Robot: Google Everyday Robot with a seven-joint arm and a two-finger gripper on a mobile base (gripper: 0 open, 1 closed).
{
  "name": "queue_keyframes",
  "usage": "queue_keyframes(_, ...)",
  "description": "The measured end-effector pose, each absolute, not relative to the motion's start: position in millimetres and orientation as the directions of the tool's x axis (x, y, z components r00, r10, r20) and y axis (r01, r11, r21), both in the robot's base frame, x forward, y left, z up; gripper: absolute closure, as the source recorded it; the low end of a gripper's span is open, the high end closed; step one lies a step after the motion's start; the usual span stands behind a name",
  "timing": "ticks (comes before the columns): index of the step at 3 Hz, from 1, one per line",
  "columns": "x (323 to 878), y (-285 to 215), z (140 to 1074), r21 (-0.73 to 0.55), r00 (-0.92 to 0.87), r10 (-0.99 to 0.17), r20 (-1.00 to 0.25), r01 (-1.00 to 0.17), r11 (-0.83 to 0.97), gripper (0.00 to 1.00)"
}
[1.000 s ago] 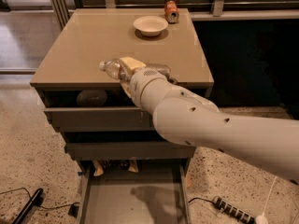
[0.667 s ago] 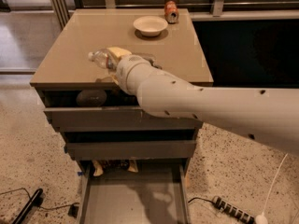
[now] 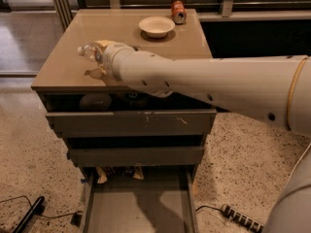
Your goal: Pick water bottle from bottom drawer and place on counter
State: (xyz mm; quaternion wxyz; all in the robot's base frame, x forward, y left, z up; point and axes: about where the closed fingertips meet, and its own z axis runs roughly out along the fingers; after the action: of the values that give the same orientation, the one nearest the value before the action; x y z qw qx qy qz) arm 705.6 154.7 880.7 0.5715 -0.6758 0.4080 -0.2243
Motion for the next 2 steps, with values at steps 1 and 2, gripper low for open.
queue_keyframes(1,705,158,880,-0.954,0.572,-0.802,-0.172,-0.3,-0.01,1.0)
queue_keyframes(2,701,168,865,-0.945,0.583,-0.789,-0.195,-0.327,-0.009,1.0)
